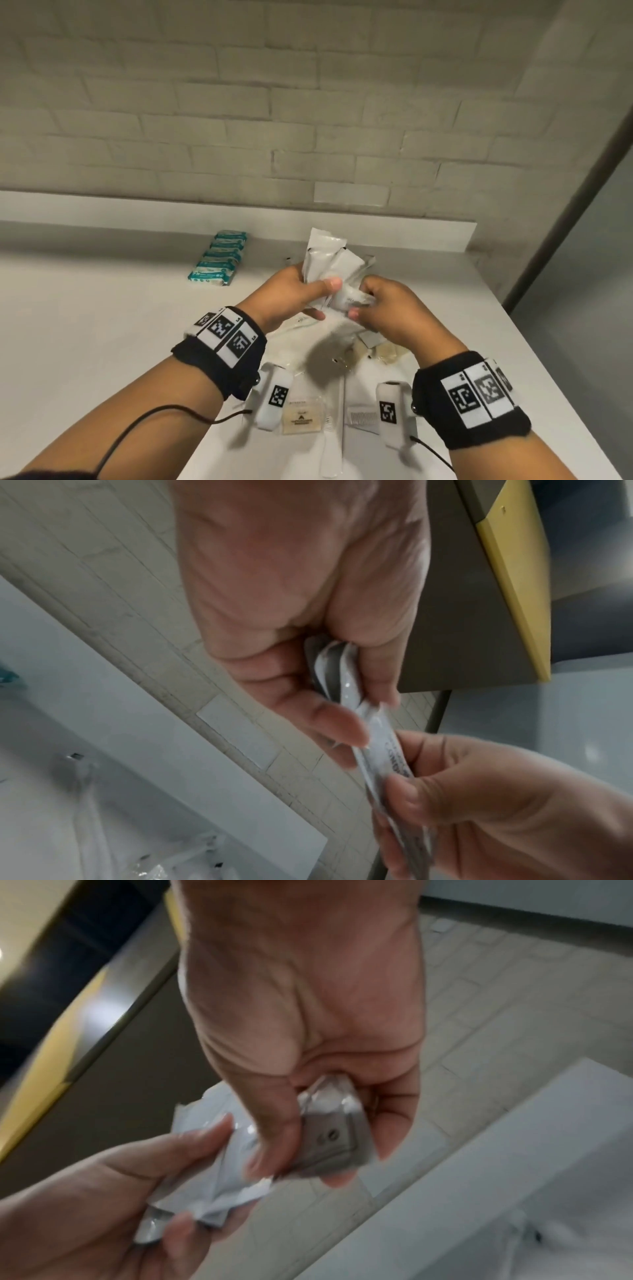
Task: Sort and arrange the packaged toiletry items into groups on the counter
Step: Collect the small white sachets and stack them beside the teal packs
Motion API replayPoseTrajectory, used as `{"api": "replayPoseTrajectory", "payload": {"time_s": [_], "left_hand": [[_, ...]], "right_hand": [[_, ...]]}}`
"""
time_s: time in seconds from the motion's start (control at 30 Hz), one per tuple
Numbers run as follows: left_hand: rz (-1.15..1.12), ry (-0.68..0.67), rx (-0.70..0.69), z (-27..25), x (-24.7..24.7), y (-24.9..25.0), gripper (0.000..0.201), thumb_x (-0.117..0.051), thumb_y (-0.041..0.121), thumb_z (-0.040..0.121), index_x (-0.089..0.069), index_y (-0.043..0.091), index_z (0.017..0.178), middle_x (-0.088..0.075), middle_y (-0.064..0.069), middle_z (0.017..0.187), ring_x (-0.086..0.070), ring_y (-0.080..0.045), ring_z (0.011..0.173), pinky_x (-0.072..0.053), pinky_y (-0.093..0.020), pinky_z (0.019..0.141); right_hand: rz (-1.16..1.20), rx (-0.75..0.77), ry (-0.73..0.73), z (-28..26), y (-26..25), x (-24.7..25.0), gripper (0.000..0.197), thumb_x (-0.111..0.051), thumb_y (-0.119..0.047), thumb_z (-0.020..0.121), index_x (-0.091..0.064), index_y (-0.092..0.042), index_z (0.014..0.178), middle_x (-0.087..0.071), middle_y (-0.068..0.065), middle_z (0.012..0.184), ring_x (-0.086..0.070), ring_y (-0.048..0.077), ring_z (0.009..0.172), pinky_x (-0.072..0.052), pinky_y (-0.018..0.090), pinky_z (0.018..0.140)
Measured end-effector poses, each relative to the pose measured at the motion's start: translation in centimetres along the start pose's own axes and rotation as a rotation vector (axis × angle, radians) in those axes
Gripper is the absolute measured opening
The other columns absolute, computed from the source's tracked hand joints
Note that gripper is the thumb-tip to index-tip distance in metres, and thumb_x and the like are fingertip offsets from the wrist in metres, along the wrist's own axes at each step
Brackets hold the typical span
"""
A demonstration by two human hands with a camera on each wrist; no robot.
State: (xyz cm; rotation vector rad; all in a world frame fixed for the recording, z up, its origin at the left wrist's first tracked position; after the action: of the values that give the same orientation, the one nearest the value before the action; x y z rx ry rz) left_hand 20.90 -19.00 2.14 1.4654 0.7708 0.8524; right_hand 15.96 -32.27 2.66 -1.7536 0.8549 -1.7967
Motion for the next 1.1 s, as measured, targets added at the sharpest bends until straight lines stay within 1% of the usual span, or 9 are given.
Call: {"api": "replayPoseTrajectory", "payload": {"time_s": [0.1, 0.23, 0.37, 0.5, 0.57, 0.67, 0.77, 0.9, 1.1], "left_hand": [[-0.080, 0.032, 0.025, 0.0, 1.3, -0.2, 0.011, -0.056, 0.017, 0.095, -0.065, 0.013, 0.102, -0.075, -0.002, 0.088, -0.072, -0.015, 0.083, -0.058, -0.029, 0.063], [-0.074, -0.125, 0.085, -0.7, 0.0, -1.2, 0.021, -0.057, 0.022, 0.095, -0.062, 0.012, 0.112, -0.074, -0.011, 0.096, -0.072, -0.023, 0.088, -0.054, -0.026, 0.058], [-0.190, -0.105, 0.163, -0.6, 0.4, -2.1, 0.058, -0.041, 0.058, 0.089, -0.062, 0.013, 0.118, -0.072, -0.017, 0.105, -0.072, -0.028, 0.089, -0.055, -0.025, 0.057], [-0.346, 0.060, 0.115, 0.0, 3.5, -1.8, 0.017, -0.065, 0.011, 0.087, -0.061, 0.007, 0.103, -0.070, -0.014, 0.094, -0.069, -0.023, 0.082, -0.056, -0.032, 0.076], [-0.381, 0.102, 0.059, 0.2, 4.6, -1.2, 0.023, -0.067, -0.002, 0.082, -0.057, 0.010, 0.099, -0.067, -0.011, 0.087, -0.070, -0.020, 0.075, -0.052, -0.036, 0.083], [-0.311, 0.130, 0.045, 0.1, 5.0, -0.7, 0.024, -0.065, -0.006, 0.084, -0.055, 0.008, 0.101, -0.064, -0.011, 0.086, -0.070, -0.016, 0.068, -0.055, -0.025, 0.060], [-0.253, 0.186, 0.057, 0.1, 5.5, -1.3, 0.022, -0.063, 0.002, 0.089, -0.053, 0.004, 0.108, -0.061, -0.010, 0.086, -0.069, -0.018, 0.071, -0.056, -0.024, 0.058], [-0.285, 0.168, 0.179, -0.2, 5.2, -2.9, 0.030, -0.059, 0.034, 0.093, -0.056, 0.007, 0.105, -0.065, -0.014, 0.087, -0.067, -0.024, 0.073, -0.056, -0.026, 0.059], [-0.317, 0.124, 0.157, 0.2, 5.0, -2.6, 0.033, -0.067, -0.006, 0.082, -0.057, 0.004, 0.111, -0.068, -0.012, 0.090, -0.068, -0.020, 0.076, -0.056, -0.021, 0.056]], "right_hand": [[0.412, -0.007, 0.113, 0.6, 0.9, 1.7, 0.011, -0.070, -0.008, 0.084, -0.061, -0.011, 0.089, -0.068, 0.001, 0.077, -0.062, 0.018, 0.069, -0.050, 0.031, 0.063], [0.738, 0.042, -0.014, 0.7, -1.0, 0.3, 0.024, -0.068, 0.002, 0.081, -0.065, -0.004, 0.105, -0.071, 0.007, 0.084, -0.065, 0.017, 0.068, -0.050, 0.024, 0.056], [0.657, 0.186, 0.149, 1.2, -2.5, 2.1, 0.015, -0.071, 0.010, 0.074, -0.063, -0.002, 0.078, -0.057, 0.012, 0.075, -0.054, 0.019, 0.068, -0.045, 0.029, 0.066], [0.361, 0.371, 0.179, 0.0, -3.5, 2.9, 0.042, -0.072, 0.018, 0.065, -0.078, -0.024, 0.071, -0.063, 0.008, 0.083, -0.061, 0.017, 0.086, -0.048, 0.023, 0.082], [0.254, 0.328, 0.156, -0.2, -2.5, 1.7, 0.048, -0.073, 0.016, 0.067, -0.077, -0.031, 0.073, -0.063, -0.005, 0.079, -0.060, 0.006, 0.082, -0.046, 0.014, 0.076], [0.289, 0.268, 0.152, -0.3, -1.1, 0.2, 0.043, -0.073, 0.013, 0.072, -0.072, -0.030, 0.069, -0.059, -0.017, 0.071, -0.057, -0.002, 0.070, -0.042, 0.008, 0.068], [0.329, 0.287, 0.338, -0.8, -0.3, 1.2, 0.048, -0.065, 0.018, 0.075, -0.073, -0.029, 0.074, -0.061, -0.012, 0.076, -0.060, 0.003, 0.077, -0.046, 0.012, 0.074], [0.016, 0.481, 0.663, -2.5, -2.1, 3.6, 0.043, -0.052, 0.007, 0.070, -0.078, -0.022, 0.088, -0.062, -0.010, 0.084, -0.056, 0.017, 0.092, -0.046, 0.037, 0.084], [-0.297, 0.616, 0.627, -2.9, -3.6, 1.8, 0.042, -0.043, -0.006, 0.074, -0.079, -0.019, 0.091, -0.066, -0.001, 0.081, -0.060, 0.026, 0.080, -0.047, 0.036, 0.072]]}}
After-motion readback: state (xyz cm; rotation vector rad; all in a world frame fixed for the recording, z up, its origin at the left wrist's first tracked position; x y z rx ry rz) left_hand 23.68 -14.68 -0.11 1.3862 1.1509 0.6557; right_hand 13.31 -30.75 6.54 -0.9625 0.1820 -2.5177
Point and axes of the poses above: each hand's wrist, its own z-axis towards the middle knuckle, its own x-axis out of the back of the hand, y = z × x, the point moved 10 cm from there along z, towards the middle knuckle
